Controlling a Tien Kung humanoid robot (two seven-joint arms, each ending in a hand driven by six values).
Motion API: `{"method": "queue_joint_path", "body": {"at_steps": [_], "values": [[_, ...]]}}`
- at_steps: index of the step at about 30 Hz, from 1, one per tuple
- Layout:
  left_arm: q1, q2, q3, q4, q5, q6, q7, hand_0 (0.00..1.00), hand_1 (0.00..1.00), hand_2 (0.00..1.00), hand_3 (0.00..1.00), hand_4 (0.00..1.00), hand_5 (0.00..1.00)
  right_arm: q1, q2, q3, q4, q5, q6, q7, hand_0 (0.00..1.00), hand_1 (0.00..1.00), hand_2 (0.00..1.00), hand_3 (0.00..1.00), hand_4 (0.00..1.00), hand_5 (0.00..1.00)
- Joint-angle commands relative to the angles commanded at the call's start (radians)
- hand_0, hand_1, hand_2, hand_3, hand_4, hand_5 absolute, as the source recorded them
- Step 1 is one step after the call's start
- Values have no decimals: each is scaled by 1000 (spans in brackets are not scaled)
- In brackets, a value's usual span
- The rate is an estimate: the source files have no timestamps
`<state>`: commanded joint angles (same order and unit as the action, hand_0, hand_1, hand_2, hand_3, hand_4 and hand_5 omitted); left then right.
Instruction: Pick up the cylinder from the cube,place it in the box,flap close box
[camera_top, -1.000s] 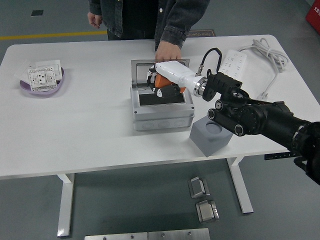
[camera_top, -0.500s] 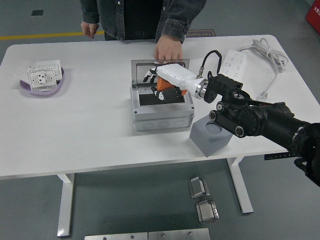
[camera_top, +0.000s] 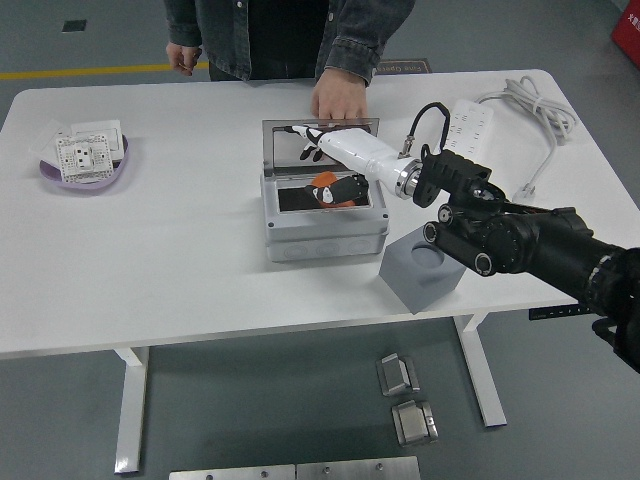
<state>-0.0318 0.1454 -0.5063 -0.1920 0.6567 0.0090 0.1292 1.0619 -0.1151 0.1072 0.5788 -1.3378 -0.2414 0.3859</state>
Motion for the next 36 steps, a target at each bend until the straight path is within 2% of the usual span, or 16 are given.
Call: {"method": "queue_joint_path", "body": {"at_steps": [4, 11, 16, 19, 23, 29, 36], "values": [[4, -3, 3, 0, -5, 0, -1, 657, 666, 565, 601, 611, 244, -19, -20, 39, 37, -22, 4, -9, 690, 638, 734, 998, 695, 194], [24, -13, -1, 1, -14, 1, -1, 657, 666, 562, 599, 610, 246, -66, -145, 185, 212, -98, 63, -81, 689, 624, 727, 998, 701, 205], [25, -11, 0, 1, -20, 2, -2, 656, 666, 563, 601, 611, 243, -28, -198, 280, 342, -117, 99, -120, 677, 613, 725, 998, 698, 215], [22, -9, 4, 0, -25, 3, -2, 656, 666, 563, 601, 611, 243, 13, -200, 301, 374, -113, 109, -128, 677, 613, 725, 998, 698, 215], [19, -6, 2, -2, -23, 2, 1, 655, 665, 563, 601, 610, 244, 61, -183, 301, 339, -93, 117, -125, 651, 594, 726, 998, 704, 227], [12, 0, -7, -4, -12, 0, 7, 655, 664, 563, 600, 610, 246, 122, -135, 259, 219, -30, 132, -103, 646, 594, 724, 998, 704, 228], [-2, 12, -6, -6, -9, -1, 9, 654, 664, 562, 600, 609, 247, 184, -69, 153, 63, 80, 149, -82, 652, 593, 723, 990, 699, 232]]}}
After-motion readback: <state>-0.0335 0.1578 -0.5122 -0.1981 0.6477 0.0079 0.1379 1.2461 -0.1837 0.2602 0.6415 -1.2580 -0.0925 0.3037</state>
